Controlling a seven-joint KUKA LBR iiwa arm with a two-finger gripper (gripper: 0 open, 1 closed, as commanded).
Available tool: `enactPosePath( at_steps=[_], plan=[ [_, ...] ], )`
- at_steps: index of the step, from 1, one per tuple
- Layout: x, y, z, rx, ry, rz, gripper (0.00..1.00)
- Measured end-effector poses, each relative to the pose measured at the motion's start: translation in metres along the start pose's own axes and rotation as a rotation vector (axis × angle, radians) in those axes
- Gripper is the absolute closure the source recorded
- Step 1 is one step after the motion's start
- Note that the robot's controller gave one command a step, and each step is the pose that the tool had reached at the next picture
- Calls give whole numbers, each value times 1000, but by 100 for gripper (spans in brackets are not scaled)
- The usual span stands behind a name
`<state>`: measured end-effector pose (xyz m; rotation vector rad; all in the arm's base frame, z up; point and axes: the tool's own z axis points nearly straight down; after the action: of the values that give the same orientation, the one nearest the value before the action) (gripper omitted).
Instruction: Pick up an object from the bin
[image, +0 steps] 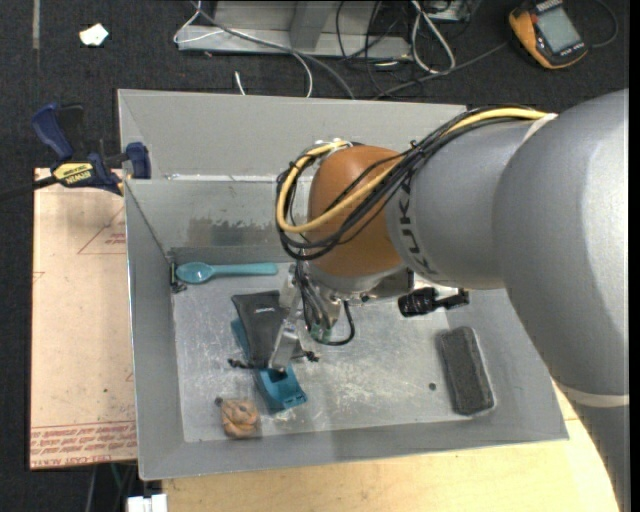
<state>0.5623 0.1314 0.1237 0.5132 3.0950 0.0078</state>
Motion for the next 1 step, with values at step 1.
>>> enactPosePath(
  at_steps=[1],
  plan=[
    [13, 19, 27, 1, 0, 27, 0]
  ],
)
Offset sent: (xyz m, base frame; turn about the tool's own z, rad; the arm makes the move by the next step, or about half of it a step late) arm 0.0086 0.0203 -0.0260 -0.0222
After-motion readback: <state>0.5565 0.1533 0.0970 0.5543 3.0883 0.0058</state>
